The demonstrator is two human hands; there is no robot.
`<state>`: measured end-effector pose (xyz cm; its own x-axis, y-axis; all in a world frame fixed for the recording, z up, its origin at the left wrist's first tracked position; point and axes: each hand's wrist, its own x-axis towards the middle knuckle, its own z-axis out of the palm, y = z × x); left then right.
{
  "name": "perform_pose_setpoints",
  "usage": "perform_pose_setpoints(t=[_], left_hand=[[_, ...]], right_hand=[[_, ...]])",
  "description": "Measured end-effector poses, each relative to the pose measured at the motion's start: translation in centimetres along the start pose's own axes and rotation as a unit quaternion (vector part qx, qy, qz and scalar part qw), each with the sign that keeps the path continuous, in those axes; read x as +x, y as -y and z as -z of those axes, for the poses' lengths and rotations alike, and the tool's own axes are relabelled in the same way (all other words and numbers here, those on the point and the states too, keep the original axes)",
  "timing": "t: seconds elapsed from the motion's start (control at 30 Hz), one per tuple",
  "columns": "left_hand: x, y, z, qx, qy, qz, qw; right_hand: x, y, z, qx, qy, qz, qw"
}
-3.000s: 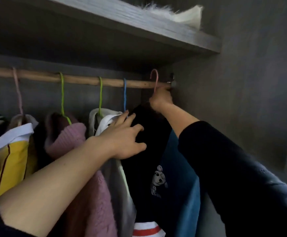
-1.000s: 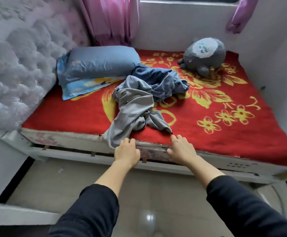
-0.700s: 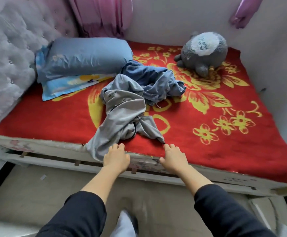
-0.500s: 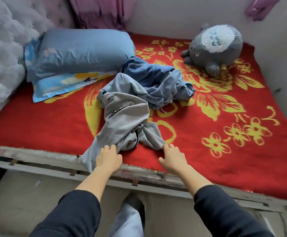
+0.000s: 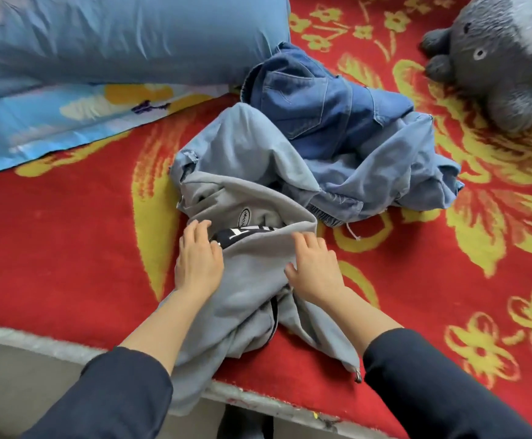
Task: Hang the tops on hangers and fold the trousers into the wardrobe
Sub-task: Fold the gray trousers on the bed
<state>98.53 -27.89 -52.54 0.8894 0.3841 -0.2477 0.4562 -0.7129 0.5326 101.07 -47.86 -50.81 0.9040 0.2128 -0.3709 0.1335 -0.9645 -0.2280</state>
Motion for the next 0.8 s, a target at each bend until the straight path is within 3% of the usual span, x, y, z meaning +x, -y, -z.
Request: perform_pose_setpoints(t=[0.07,0.13,0.23,0.4,0.53,0.63,0.7,0.8], left_hand=[[3.2,0.3,-0.3,-0.014,-0.028,0.010,0.999],[6.2,0.6,-0.2,-0.004,-0.040,0.015,0.999],[9.6,1.5,0.0,0.098,0.016,-0.015,0.995],[11.6,2.2,0.2,0.227,0.109,-0.074,0.965],[9.4,1.9,0.3,0.252,0.170,-0.177,0.936],[7.3,0.5,1.2,0.170,0.196,-0.160,0.952],[6.5,-1.9,1.8,0.108,0.187,-0.129,0.968],[5.4,-7.1,2.9,-0.059,0.208,-0.045,0.975]], right_hand=[[3.6,0.8,-0.1,-0.003,-0.021,0.045,0.999],[6.2,1.7,-0.7,-0.025,0.052,0.089,0.994],[6.5,2.4,-3.4,-0.063,0.185,0.106,0.975],[1.6,-0.1,-6.4,0.070,0.183,0.052,0.979],[0.1,-4.7,-2.6,0.172,0.164,-0.072,0.969],[0.3,-8.6,2.1,0.106,0.085,-0.083,0.987],[0.7,-10.9,5.5,-0.024,0.017,-0.037,0.999],[1.6,-13.0,11.5,-0.248,-0.040,0.017,0.968]])
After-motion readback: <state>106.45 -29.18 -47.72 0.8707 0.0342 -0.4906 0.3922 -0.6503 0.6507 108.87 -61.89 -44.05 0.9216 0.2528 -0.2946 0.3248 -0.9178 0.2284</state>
